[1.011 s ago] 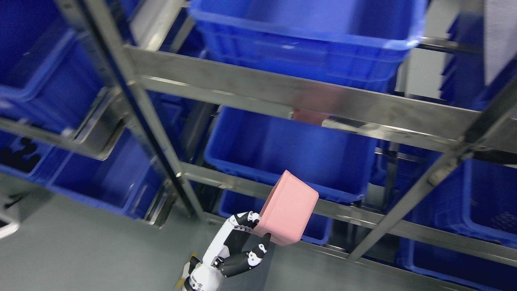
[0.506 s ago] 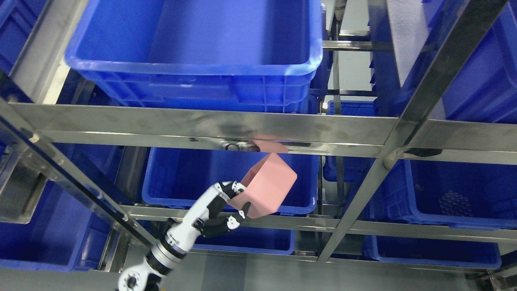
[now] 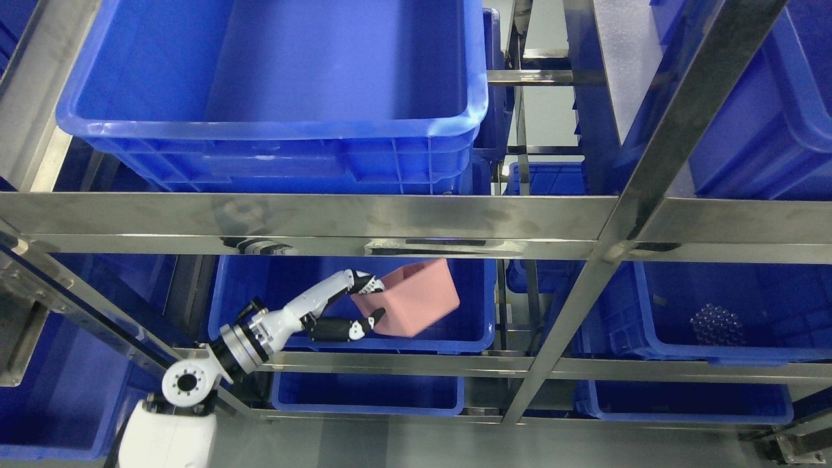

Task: Place storage box into left shelf container
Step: 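Release the pink box and withdraw the left hand from the bin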

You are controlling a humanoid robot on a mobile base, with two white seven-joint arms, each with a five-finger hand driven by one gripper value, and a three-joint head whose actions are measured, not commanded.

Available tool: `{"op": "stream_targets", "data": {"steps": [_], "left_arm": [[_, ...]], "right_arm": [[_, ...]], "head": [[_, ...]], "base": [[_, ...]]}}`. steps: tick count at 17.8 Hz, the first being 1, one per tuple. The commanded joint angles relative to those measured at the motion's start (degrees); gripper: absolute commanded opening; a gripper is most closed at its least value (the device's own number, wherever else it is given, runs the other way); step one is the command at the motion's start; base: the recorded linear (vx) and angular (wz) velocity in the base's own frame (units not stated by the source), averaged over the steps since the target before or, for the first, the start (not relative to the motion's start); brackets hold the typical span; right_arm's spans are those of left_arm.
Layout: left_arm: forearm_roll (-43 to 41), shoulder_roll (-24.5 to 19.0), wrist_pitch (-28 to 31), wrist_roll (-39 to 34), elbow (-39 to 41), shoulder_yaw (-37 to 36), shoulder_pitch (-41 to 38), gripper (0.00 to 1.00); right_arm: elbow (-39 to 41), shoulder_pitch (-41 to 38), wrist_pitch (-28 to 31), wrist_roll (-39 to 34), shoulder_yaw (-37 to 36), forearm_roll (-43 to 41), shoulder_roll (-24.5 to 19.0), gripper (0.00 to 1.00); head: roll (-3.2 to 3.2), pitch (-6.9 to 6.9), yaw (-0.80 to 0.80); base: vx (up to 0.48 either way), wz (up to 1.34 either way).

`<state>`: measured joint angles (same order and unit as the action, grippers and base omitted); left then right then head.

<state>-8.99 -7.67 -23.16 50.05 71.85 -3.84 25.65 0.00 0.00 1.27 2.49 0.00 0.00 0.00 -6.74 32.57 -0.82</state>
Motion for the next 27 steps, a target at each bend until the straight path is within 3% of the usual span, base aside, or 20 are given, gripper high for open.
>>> {"op": "stream_targets", "data": {"steps": [1, 3, 5, 10, 12, 17, 22, 27], "left_arm": [[-10.95, 3.88, -0.22, 0.22, -11.2, 1.03, 5.47, 0.05], [-11.32, 5.2, -0.31, 0.22, -11.82, 0.07, 5.29, 0.07], [-11.23, 6.52, -0.31, 0.05, -11.82, -0.11, 5.29, 0.16], [-9.48, 6.67, -0.4, -0.83, -7.63, 3.92, 5.2, 0.82], [-2.83, 6.67, 0.3, -7.03, -2.97, 4.54, 3.28, 0.95], [10.29, 6.67, 3.99, -33.22, 15.83, 3.58, -10.15, 0.99], [11.01, 6.67, 3.03, -44.05, 19.82, 3.84, -18.68, 1.0], [11.01, 6.67, 0.39, -44.51, 19.82, 1.82, -23.45, 1.0]], "right_arm": [[1.0, -0.53, -0.04, -0.03, -0.26, 0.09, 1.0, 1.0], [1.0, -0.53, -0.04, -0.03, -0.26, 0.09, 1.0, 1.0], [1.0, -0.53, -0.04, -0.03, -0.26, 0.09, 1.0, 1.0], [1.0, -0.53, -0.04, -0.03, -0.26, 0.09, 1.0, 1.0], [1.0, -0.53, -0.04, -0.03, -0.26, 0.09, 1.0, 1.0], [1.0, -0.53, -0.04, -0.03, -0.26, 0.09, 1.0, 1.0], [1.0, -0.53, -0.04, -0.03, -0.26, 0.09, 1.0, 1.0], [1.0, -0.53, -0.04, -0.03, -0.26, 0.09, 1.0, 1.0]], "head": [[0.0, 0.0, 0.0], [0.0, 0.0, 0.0], [0.0, 0.0, 0.0], [0.0, 0.0, 0.0], [0.0, 0.0, 0.0], [0.0, 0.0, 0.0], [0.0, 0.0, 0.0], [0.0, 0.0, 0.0]], "base": [[0.009, -0.02], [0.0, 0.0], [0.0, 0.0], [0.0, 0.0], [0.0, 0.0], [0.0, 0.0], [0.0, 0.0], [0.0, 0.0]]}}
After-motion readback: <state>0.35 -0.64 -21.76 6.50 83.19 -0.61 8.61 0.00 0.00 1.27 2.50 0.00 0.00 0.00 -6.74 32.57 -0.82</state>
